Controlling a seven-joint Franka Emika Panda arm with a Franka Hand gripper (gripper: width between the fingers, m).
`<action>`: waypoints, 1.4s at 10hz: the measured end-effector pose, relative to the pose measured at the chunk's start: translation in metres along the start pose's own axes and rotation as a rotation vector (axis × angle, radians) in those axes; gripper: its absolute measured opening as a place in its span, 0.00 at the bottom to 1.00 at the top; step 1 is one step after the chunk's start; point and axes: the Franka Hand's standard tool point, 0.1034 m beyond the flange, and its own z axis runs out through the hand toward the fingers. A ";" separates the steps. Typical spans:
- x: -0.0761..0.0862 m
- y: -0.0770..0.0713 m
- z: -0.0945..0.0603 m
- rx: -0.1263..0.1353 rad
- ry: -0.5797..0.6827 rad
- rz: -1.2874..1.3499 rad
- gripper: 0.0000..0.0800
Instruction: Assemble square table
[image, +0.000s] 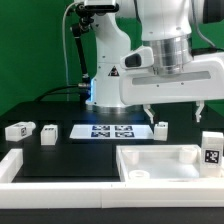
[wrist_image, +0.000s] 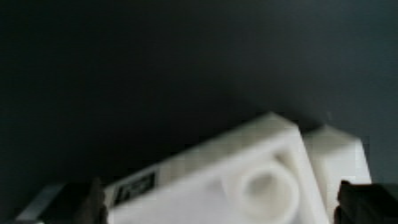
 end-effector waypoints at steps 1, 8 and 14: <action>0.001 0.000 -0.001 0.001 0.002 -0.022 0.81; -0.051 0.039 0.014 -0.003 -0.492 0.075 0.81; -0.064 0.027 0.026 -0.006 -0.726 0.114 0.81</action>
Offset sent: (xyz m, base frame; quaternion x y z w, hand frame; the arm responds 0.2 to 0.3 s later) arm 0.0000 0.0000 0.0000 0.0000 0.0000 0.0000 1.0000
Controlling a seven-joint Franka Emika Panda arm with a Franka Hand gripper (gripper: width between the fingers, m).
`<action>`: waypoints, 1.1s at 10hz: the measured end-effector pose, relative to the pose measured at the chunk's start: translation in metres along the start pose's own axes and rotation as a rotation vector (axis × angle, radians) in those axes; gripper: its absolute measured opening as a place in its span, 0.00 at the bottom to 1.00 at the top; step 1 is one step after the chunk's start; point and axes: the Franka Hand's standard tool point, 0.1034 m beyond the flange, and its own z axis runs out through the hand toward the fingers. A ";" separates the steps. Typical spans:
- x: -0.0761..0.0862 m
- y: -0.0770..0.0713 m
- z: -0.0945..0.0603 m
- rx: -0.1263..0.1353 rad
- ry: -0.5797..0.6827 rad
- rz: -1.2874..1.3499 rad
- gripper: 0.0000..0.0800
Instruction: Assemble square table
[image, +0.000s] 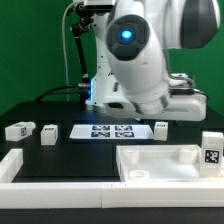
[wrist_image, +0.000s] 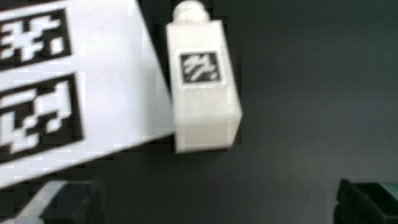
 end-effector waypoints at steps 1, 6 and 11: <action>0.000 -0.001 0.000 0.000 0.000 -0.004 0.81; -0.001 -0.002 0.025 0.005 -0.058 0.003 0.81; 0.000 0.000 0.028 0.007 -0.056 0.012 0.81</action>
Offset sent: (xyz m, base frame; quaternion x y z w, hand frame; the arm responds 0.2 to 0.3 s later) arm 0.0000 0.0000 0.0000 0.0000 0.0000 0.0000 1.0000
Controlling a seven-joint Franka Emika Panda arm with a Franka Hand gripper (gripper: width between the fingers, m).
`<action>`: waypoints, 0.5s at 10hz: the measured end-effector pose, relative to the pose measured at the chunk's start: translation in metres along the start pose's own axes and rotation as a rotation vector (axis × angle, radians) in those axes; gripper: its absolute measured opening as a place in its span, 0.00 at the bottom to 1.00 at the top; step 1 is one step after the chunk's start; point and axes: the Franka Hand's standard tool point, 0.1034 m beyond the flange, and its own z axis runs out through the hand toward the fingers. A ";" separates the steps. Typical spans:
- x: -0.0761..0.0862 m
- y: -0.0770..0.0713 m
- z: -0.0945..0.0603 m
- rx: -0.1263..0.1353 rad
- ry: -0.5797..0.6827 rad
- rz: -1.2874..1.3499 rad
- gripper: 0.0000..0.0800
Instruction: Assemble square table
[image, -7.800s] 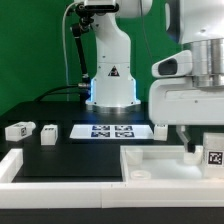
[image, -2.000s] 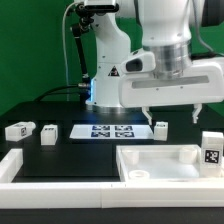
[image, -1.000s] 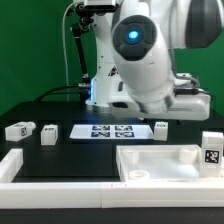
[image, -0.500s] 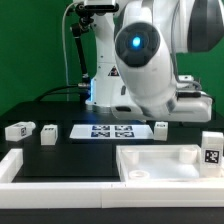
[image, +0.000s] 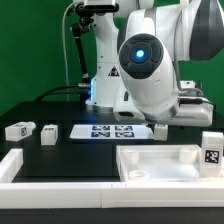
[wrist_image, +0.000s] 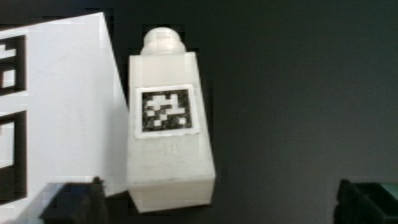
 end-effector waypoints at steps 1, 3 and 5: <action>-0.002 0.010 0.015 0.000 -0.032 0.010 0.81; -0.007 0.016 0.040 -0.013 -0.082 0.027 0.81; -0.007 0.018 0.042 -0.016 -0.087 0.030 0.81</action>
Offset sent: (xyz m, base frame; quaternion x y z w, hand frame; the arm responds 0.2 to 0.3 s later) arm -0.0232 0.0223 -0.0187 0.0225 -0.0283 0.0190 0.9992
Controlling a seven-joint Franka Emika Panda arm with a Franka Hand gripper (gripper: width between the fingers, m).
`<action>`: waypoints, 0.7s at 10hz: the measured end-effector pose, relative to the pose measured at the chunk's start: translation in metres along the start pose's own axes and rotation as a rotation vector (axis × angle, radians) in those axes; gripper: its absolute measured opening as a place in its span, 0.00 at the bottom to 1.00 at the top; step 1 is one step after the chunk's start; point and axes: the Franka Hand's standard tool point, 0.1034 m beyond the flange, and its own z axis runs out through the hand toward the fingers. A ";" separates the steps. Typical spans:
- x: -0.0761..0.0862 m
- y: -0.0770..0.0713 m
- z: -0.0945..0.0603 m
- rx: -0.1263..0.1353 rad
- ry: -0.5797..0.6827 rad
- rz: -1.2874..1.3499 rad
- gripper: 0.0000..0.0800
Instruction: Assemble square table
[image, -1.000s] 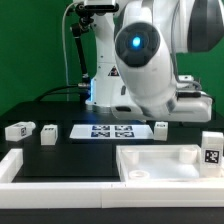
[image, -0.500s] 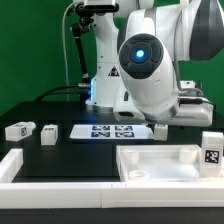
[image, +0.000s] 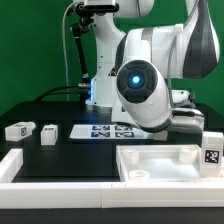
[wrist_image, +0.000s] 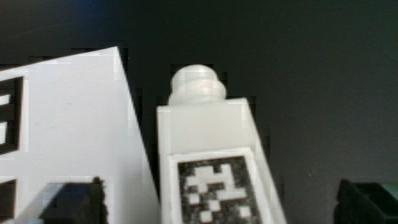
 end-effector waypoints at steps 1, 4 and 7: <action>0.000 0.000 0.000 0.001 0.000 0.001 0.78; 0.000 0.001 -0.001 0.003 0.000 0.002 0.36; 0.001 0.002 -0.001 0.005 0.000 0.004 0.36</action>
Offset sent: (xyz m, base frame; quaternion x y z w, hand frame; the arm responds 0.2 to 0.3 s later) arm 0.0000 0.0000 0.0000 0.0000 0.0000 0.0000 1.0000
